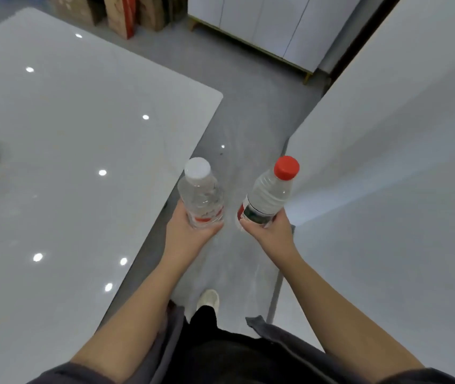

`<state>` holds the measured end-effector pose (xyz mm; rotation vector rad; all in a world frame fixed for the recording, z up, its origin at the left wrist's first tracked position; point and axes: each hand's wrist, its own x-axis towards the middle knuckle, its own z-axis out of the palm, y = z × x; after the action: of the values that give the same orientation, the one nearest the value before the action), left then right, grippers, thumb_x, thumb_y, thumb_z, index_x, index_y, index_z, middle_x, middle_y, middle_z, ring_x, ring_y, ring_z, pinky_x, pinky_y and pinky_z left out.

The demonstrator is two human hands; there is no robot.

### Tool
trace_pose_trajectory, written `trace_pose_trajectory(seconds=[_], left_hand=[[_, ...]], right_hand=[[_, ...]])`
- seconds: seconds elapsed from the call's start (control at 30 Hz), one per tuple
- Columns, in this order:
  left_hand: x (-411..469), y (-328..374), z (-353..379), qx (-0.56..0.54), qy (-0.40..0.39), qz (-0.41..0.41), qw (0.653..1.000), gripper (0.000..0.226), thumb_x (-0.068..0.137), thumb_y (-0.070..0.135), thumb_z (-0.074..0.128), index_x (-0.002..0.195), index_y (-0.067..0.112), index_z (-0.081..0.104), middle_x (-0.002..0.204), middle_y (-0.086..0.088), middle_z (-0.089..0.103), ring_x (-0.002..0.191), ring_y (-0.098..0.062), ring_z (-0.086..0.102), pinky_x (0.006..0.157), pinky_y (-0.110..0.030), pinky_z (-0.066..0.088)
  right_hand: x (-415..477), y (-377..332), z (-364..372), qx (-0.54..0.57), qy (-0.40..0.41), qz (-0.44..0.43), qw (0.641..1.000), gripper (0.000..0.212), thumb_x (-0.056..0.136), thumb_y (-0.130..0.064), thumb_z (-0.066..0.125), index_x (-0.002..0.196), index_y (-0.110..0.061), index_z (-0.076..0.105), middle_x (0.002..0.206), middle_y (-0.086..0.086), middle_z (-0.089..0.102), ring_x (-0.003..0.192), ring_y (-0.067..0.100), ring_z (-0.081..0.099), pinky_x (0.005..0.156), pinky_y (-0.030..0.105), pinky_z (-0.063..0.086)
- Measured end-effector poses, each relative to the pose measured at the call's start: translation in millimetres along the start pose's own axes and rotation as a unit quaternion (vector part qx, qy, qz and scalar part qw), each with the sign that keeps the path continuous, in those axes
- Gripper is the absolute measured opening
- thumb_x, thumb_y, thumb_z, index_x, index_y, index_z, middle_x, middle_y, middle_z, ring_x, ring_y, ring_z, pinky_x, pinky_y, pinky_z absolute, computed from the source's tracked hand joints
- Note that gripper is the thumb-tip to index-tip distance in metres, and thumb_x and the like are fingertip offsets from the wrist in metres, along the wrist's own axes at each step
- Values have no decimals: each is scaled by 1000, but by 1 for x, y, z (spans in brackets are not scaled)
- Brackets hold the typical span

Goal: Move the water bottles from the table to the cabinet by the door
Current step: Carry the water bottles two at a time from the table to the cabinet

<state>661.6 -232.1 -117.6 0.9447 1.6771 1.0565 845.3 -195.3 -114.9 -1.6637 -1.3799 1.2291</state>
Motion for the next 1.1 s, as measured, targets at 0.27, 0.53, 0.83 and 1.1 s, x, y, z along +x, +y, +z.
trace_pose_trajectory(seconds=[0.27, 0.53, 0.83, 1.1], left_hand=[[24, 96, 58, 16, -107, 115, 987, 56, 67, 24, 87, 111, 29, 52, 100, 18, 64, 90, 8, 61, 72, -10, 46], [28, 196, 76, -22, -169, 232, 958, 51, 71, 14, 84, 102, 37, 51, 99, 18, 64, 85, 10, 62, 67, -8, 48], [29, 291, 62, -84, -216, 282, 931, 52, 68, 6, 85, 107, 29, 58, 103, 6, 71, 94, -9, 68, 78, -23, 52], [33, 347, 39, -115, -226, 287, 924, 52, 72, 3, 81, 114, 22, 58, 106, 2, 71, 94, -11, 67, 76, -27, 52]], right_hand=[[0, -41, -77, 61, 144, -28, 987, 55, 72, -14, 84, 110, -38, 53, 99, -25, 66, 90, -8, 64, 76, 15, 54], [3, -117, -128, 142, 223, -122, 957, 55, 72, -10, 84, 110, -37, 54, 105, -16, 68, 90, -3, 67, 76, 17, 56], [-1, -212, -172, 177, 243, -197, 933, 47, 77, -13, 80, 111, -34, 56, 102, -15, 69, 86, 0, 69, 69, 23, 57], [-16, -263, -182, 146, 251, -226, 930, 46, 77, -11, 79, 112, -28, 55, 95, -16, 66, 76, -3, 66, 60, 17, 51]])
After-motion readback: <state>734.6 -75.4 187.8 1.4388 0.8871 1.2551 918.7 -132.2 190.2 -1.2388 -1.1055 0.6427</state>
